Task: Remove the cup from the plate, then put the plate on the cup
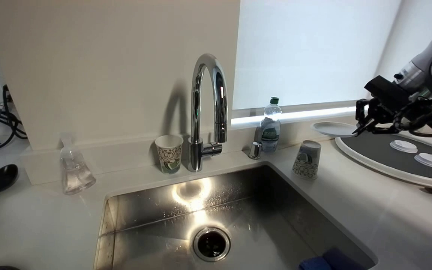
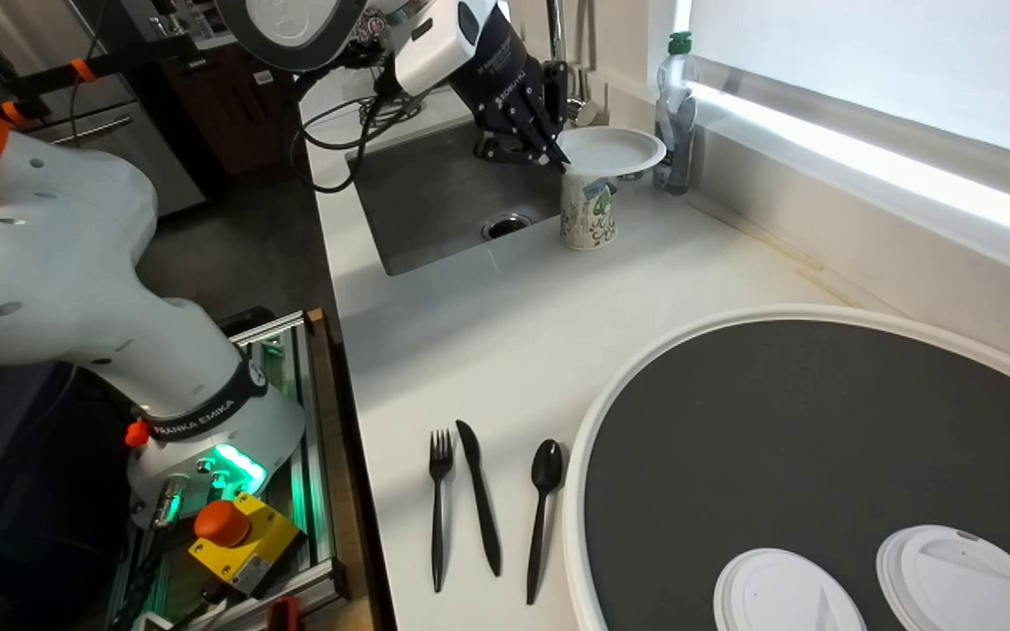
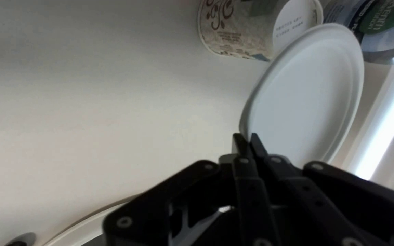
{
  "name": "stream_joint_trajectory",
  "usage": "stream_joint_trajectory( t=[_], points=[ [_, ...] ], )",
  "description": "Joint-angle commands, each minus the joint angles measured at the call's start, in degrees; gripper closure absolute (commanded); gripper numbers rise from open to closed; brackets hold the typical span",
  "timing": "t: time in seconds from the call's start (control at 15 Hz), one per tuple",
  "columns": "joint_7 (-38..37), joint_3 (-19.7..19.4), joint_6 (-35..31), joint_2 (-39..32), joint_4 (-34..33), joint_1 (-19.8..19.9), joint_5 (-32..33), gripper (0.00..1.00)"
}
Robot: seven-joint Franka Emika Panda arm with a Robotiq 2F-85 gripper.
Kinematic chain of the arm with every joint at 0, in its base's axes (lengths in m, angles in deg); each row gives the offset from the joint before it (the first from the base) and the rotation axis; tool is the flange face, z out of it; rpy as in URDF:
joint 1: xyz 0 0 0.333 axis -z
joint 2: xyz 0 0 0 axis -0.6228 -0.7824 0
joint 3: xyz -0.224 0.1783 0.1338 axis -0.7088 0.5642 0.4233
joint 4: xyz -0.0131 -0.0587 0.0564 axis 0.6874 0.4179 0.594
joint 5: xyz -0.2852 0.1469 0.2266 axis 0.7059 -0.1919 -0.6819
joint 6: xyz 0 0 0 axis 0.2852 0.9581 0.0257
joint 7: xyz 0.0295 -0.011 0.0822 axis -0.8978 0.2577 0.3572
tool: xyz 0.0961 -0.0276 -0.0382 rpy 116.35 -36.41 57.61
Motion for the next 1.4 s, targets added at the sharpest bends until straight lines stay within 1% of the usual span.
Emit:
stream_joint_trajectory(
  t=[0.0, 0.67, 1.0, 1.33],
  points=[
    [3.8, -0.8, -2.1, 0.2, 1.0, -2.5, -5.0, 0.99],
    [9.1, -0.6, -2.4, -1.8, 0.5, -5.9, -12.0, 0.99],
    [10.9, -0.3, -2.4, -2.8, 0.5, -6.9, -13.8, 0.99],
    [11.4, 0.5, -2.9, -3.7, 0.5, -7.0, -13.8, 0.99]
  ],
)
